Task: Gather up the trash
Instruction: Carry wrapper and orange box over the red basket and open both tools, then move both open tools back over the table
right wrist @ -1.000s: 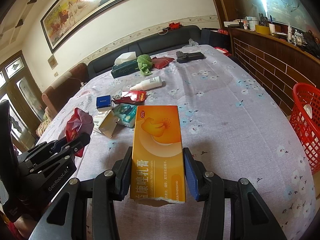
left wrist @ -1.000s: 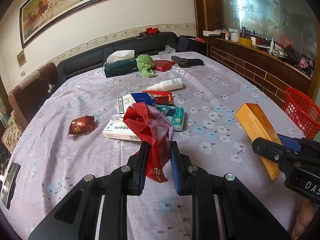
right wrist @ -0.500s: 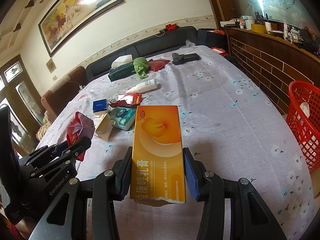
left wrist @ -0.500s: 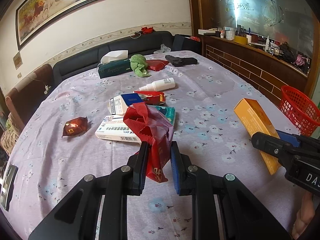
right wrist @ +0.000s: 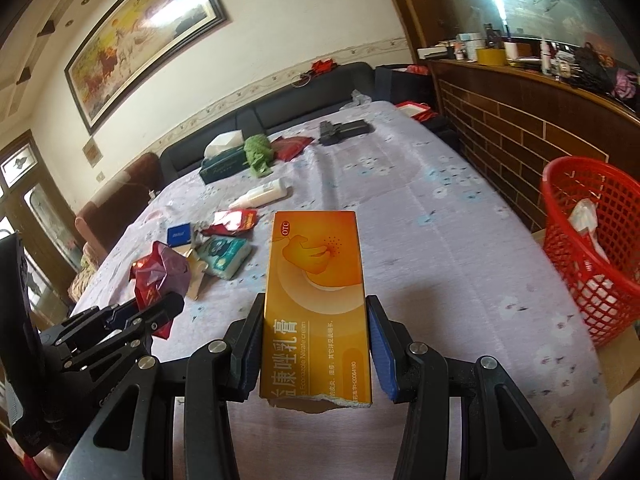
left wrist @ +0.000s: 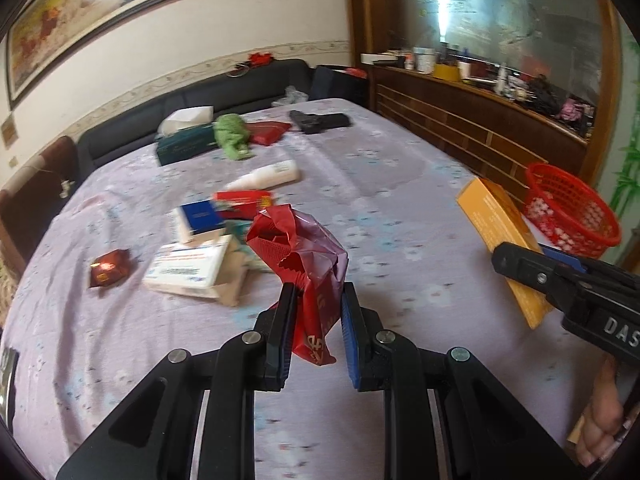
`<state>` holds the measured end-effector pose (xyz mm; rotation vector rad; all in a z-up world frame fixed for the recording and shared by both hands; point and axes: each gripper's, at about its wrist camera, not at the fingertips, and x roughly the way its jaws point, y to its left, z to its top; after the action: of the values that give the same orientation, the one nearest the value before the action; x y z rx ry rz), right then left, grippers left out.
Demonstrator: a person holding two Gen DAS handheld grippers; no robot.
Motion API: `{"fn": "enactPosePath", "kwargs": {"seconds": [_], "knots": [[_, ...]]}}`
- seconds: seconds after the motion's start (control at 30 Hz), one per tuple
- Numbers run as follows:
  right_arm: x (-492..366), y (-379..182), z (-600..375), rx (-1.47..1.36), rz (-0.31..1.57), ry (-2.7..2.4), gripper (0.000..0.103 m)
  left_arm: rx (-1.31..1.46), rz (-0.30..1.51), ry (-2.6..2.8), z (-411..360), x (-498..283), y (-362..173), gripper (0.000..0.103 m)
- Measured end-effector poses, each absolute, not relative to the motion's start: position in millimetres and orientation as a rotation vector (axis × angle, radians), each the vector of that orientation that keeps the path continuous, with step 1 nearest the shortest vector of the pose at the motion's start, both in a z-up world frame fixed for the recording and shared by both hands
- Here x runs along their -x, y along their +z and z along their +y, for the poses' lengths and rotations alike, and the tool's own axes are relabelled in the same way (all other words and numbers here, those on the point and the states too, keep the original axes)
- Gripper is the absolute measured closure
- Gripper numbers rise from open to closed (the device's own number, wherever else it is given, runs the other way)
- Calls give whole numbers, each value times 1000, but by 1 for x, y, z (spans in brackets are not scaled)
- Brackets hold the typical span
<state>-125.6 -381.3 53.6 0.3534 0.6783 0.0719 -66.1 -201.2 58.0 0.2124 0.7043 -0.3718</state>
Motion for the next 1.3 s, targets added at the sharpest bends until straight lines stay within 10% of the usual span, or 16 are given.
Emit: {"fn": "enactPosePath", "kwargs": {"seconds": [0.87,0.93,1.03,1.3], "knots": [[197,87,-633,-579,520,-342,52,-277,808,-913,-464,73,90,82],[194,86,-646,-596,521,-350,52,-282,820,-936,-486,67,87,77],[185,82,-660,-600,538,-371,50,-276,828,-932,-502,63,82,40],[201,80,-662,-634,507,-340,49,-271,805,-892,-463,71,81,40]]}}
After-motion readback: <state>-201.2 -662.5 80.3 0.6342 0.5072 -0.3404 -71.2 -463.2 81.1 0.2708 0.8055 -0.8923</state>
